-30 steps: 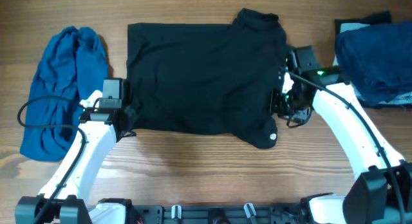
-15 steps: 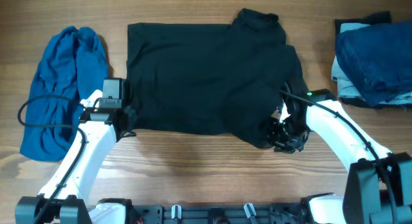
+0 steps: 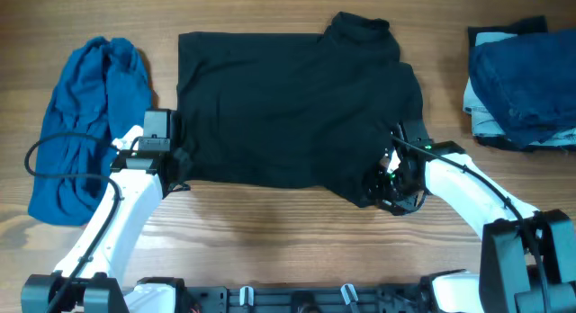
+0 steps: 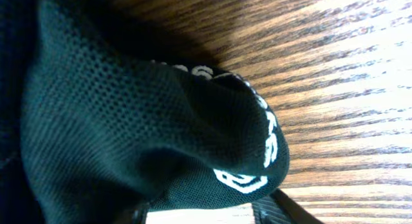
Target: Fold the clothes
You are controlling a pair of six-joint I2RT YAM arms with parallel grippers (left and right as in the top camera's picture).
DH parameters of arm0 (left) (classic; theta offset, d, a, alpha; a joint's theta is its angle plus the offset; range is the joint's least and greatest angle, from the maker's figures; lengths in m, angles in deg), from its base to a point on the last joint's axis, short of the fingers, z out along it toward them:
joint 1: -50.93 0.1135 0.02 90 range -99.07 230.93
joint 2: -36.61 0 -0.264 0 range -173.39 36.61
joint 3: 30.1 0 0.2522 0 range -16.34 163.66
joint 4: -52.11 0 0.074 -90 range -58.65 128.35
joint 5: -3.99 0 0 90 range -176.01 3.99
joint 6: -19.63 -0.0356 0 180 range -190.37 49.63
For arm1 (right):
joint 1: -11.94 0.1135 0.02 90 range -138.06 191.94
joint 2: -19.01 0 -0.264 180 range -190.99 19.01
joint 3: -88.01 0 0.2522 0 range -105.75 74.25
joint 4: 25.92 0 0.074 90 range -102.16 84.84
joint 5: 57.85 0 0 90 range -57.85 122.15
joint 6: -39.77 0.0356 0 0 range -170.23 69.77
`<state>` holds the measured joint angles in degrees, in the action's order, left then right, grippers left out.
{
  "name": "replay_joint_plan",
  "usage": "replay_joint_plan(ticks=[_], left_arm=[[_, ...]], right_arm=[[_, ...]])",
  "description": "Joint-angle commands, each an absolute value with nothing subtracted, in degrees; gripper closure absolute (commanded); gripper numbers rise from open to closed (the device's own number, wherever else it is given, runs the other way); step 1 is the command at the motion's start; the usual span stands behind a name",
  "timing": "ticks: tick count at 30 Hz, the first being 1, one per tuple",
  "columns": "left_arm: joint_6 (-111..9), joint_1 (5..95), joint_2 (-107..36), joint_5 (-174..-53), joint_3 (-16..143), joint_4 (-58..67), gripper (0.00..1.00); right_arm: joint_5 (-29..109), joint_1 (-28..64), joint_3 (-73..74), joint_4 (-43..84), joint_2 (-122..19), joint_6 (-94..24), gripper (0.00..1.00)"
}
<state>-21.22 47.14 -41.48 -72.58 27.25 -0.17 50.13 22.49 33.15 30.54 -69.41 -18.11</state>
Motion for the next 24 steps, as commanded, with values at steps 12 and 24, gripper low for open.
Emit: replay_joint_plan(ticks=[12,24], left_arm=[[-22.19,47.47,-41.06,-72.03,27.01,-0.13,0.96],[-22.19,47.47,-41.06,-72.03,27.01,-0.72,0.96]], right_arm=[[46.32,22.47,27.77,32.24,-69.68,-18.81,0.96],[43.52,22.47,1.74,58.62,-64.78,-24.63,0.96]])
